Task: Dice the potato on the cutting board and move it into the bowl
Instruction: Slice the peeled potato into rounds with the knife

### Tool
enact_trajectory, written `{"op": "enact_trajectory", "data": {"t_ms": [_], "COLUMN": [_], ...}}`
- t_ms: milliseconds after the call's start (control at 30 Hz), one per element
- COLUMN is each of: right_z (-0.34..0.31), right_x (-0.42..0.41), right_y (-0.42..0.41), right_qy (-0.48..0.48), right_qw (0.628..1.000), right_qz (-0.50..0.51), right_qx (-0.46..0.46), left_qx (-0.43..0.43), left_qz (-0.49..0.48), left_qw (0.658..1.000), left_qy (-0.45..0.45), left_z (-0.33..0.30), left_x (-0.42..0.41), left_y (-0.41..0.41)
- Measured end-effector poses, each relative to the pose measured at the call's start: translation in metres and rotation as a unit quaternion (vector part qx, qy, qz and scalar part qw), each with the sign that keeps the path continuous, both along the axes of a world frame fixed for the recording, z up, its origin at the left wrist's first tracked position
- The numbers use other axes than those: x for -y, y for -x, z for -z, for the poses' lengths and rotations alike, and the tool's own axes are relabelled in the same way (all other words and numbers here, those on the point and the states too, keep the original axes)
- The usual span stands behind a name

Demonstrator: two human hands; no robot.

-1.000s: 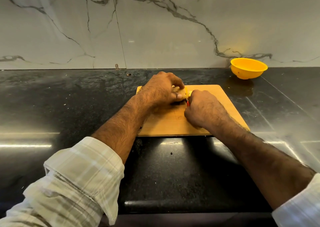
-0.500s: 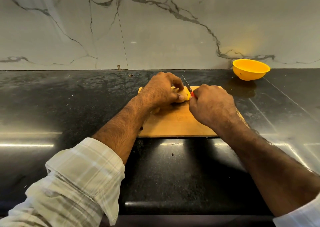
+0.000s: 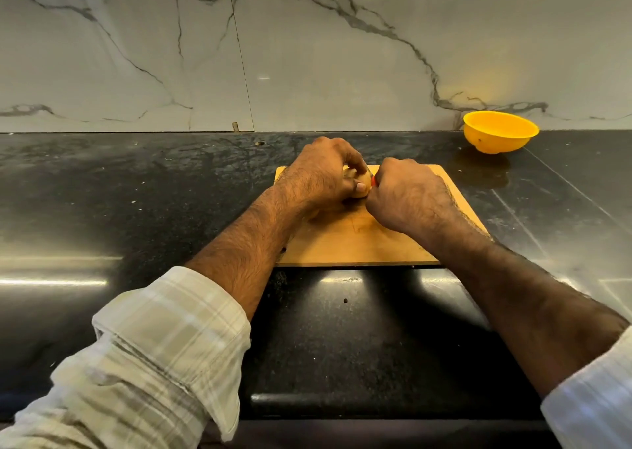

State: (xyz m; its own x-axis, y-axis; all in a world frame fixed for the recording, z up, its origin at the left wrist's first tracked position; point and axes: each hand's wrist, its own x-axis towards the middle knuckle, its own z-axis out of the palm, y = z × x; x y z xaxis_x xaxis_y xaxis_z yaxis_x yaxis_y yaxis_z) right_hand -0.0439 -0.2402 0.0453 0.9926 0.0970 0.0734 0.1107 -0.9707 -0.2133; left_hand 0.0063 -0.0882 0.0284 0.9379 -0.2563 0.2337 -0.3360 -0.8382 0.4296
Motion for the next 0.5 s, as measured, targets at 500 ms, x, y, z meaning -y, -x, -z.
{"op": "enact_trajectory", "data": {"t_ms": [500], "right_z": [0.008], "right_x": [0.021], "right_y": [0.01], "right_qy": [-0.028], "right_qw": [0.999], "right_qz": [0.013], "right_qx": [0.032], "left_qx": [-0.023], "left_qz": [0.012], "left_qw": [1.0], "left_qy": [-0.004], "left_z": [0.004], "left_x": [-0.008], "left_y": [-0.005]}}
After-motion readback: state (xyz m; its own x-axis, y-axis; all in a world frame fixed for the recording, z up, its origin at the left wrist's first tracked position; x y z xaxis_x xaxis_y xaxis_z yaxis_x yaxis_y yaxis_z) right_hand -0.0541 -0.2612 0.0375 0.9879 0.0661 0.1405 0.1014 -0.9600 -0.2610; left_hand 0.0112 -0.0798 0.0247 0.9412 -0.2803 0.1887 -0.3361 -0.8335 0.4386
